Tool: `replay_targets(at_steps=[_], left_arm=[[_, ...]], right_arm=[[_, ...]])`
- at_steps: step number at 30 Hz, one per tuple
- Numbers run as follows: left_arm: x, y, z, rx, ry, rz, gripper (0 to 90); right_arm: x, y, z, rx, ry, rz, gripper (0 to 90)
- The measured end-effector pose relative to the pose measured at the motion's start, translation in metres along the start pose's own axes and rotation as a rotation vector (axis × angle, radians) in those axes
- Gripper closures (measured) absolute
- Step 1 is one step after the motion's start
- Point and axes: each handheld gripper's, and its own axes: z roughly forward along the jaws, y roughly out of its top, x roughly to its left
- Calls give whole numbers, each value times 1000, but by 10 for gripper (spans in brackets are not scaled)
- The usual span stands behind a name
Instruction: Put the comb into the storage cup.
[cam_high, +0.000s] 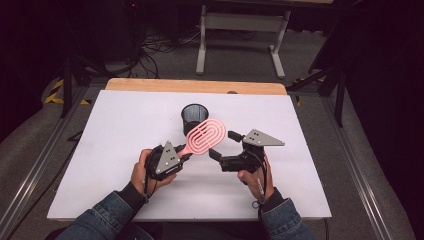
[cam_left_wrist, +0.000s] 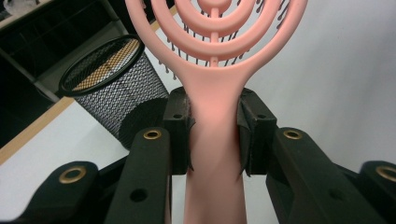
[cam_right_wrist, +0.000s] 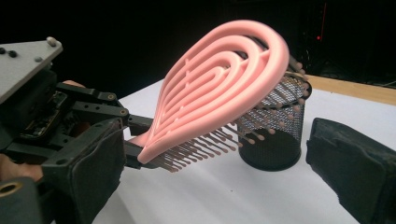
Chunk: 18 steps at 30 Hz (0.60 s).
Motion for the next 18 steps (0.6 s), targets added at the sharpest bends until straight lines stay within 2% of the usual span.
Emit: replay_targets(at_steps=[1, 2, 6, 14, 18], left_arm=[[-1, 0, 0, 5, 6, 11, 699], [-2, 1, 1, -5, 0, 8, 699], [-4, 2, 1, -13, 1, 13, 699], [-8, 3, 5, -16, -10, 24, 699], [-9, 3, 6, -18, -19, 26, 699]], right_arm=[[0, 0, 1, -4, -4, 2, 57], [-1, 0, 2, -6, 4, 32, 57], [-2, 1, 4, -2, 11, 45, 57], [1, 2, 12, 22, 23, 32, 54], [1, 2, 15, 32, 48, 21, 55]])
